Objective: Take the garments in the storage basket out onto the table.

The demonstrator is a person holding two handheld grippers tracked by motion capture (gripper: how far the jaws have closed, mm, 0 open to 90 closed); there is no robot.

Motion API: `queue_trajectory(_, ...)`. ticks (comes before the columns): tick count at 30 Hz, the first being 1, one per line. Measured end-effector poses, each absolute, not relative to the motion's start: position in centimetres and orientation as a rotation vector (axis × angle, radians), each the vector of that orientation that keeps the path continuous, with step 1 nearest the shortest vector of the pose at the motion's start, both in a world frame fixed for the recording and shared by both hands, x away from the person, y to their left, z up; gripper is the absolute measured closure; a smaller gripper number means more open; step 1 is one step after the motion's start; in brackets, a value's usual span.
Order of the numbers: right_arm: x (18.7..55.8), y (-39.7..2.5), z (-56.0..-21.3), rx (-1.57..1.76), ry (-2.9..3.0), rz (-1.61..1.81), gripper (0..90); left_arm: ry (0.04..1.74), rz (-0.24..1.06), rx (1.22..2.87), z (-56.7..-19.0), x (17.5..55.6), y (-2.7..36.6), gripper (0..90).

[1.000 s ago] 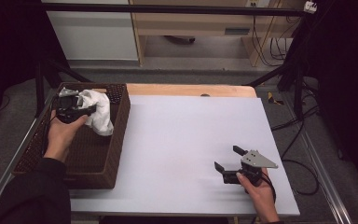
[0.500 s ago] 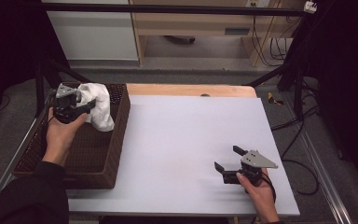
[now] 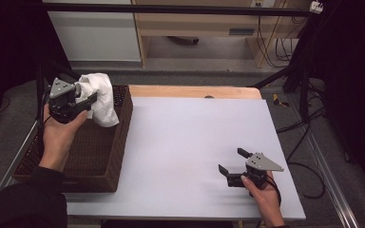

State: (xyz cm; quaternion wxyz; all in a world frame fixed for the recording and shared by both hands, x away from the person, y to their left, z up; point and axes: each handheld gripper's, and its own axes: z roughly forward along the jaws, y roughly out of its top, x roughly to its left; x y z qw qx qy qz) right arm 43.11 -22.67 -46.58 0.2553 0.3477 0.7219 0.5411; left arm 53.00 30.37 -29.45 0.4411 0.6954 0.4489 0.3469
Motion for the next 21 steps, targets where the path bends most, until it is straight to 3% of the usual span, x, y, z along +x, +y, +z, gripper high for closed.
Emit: queue_trajectory(21,43.1,-23.2,-46.7,0.979,1.94,1.481,4.1,0.967,0.858,1.709,-26.2,51.0,26.7,67.9)
